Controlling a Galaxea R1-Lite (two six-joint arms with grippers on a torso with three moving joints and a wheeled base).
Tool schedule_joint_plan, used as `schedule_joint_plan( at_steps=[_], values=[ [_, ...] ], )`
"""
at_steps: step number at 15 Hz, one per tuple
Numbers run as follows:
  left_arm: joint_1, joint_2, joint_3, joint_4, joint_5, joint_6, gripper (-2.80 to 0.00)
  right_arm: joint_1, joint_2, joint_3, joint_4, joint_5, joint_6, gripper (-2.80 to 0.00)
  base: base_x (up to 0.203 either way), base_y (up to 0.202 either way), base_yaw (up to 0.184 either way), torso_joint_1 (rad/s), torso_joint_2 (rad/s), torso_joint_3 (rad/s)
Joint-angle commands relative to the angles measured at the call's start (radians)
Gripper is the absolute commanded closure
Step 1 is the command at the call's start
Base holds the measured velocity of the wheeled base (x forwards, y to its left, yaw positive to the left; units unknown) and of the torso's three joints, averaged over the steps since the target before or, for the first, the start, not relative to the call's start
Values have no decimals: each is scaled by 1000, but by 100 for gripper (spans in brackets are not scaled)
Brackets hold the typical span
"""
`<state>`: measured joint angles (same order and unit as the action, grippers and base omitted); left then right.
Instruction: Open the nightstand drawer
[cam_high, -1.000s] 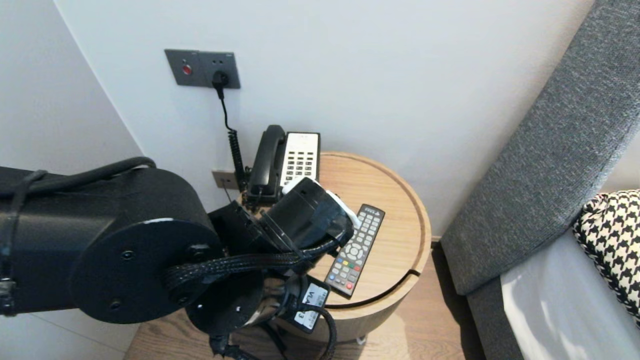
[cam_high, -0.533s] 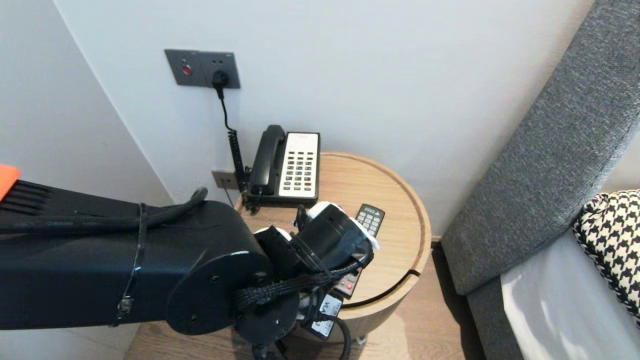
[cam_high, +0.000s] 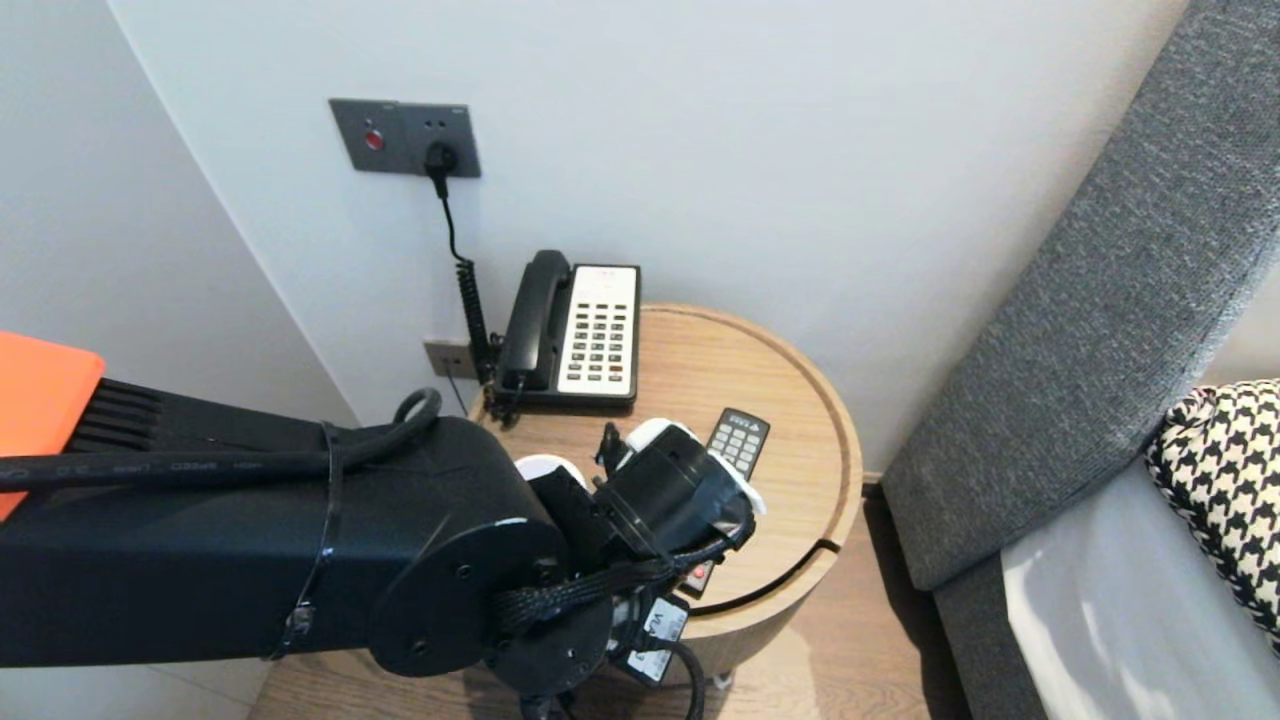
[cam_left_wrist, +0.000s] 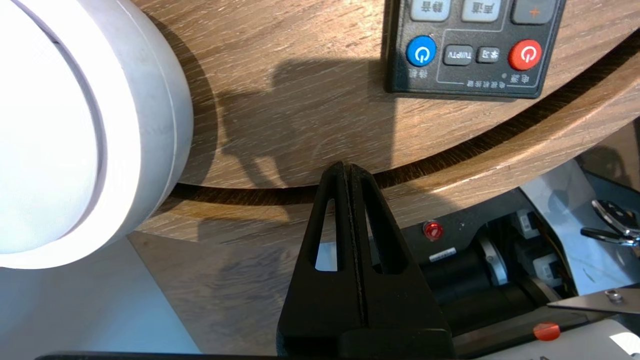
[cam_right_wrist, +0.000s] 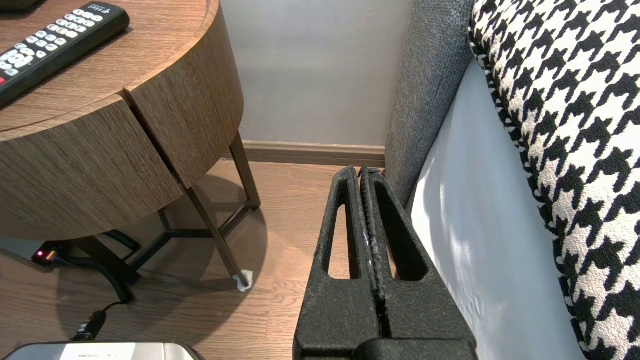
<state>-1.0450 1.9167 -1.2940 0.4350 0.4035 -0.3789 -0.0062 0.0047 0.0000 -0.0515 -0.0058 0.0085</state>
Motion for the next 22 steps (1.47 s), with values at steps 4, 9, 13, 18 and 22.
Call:
schedule_joint_plan(
  at_steps=[4, 9, 13, 18, 22],
  values=[
    [-24, 1, 5, 5, 0, -3, 0, 0, 1, 25, -1, 0, 0, 0, 0, 0, 0, 0, 0, 0],
    [-47, -10, 32, 7, 0, -20, 0, 0, 1, 25, -1, 0, 1, 0, 0, 0, 0, 0, 0, 0],
    [-66, -27, 67, 7, 0, -41, 0, 0, 1, 25, -1, 0, -1, 0, 0, 0, 0, 0, 0, 0],
    [-88, -61, 121, 7, -2, -61, 0, 0, 1, 25, -1, 0, -1, 0, 0, 0, 0, 0, 0, 0],
    [-124, -85, 192, 7, -9, -116, 0, 0, 1, 25, -1, 0, -1, 0, 0, 0, 0, 0, 0, 0]
  ],
)
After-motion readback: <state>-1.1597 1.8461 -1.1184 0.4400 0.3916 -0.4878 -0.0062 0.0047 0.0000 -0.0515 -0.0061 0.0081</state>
